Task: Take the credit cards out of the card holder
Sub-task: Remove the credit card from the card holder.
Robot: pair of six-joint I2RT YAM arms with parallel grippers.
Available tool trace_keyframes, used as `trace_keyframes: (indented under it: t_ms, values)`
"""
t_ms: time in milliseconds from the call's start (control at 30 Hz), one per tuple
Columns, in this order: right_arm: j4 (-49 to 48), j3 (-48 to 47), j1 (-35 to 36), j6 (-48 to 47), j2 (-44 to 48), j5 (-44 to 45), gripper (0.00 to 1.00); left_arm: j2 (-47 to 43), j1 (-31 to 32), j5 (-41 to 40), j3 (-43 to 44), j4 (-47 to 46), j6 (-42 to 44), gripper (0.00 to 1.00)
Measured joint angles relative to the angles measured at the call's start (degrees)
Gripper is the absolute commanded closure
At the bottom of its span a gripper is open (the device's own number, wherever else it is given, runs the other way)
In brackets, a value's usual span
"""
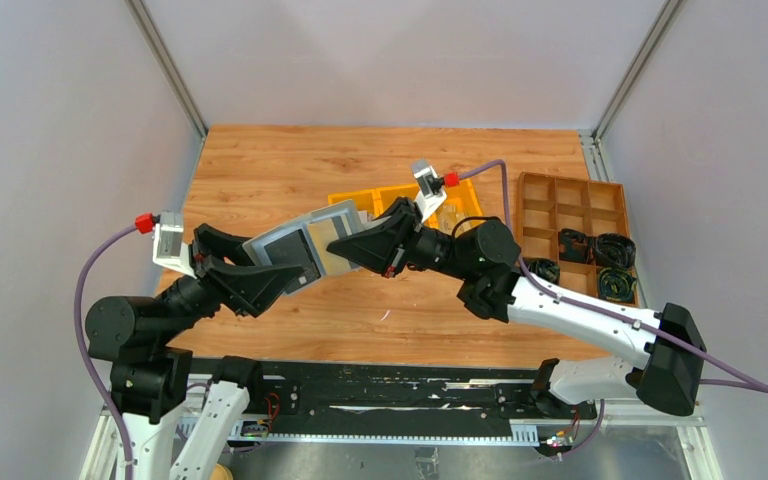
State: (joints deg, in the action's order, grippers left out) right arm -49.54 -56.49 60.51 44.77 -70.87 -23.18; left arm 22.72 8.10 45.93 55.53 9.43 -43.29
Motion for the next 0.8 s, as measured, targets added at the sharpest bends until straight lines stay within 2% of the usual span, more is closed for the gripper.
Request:
trace_keyframes:
  t_ms: [433,500,600,700,800]
  values:
    - [-3.65,2.27,1.27,0.37,0.04,3.08,1.0,-1.29,0.0,-1.07,-3.89,0.39,-5.62,0.35]
    - [-4.28,2.34,1.4,0.2,0.26,3.8,1.0,-1.27,0.0,-0.96,-3.91,0.7,-6.71,0.31]
    - [-4.87,2.34,1.4,-0.24,0.46,4.57,1.0,-1.27,0.0,-0.98,-3.89,0.81,-7.78,0.3]
    - [-4.9,2.36,1.4,-0.66,0.61,5.14,1.0,-1.16,0.0,-0.96,-3.61,0.76,-8.52,0.38]
    - [-4.92,2.38,1.51,-0.87,0.61,5.62,1.0,-0.98,0.0,-0.37,-3.41,0.26,-9.7,0.52]
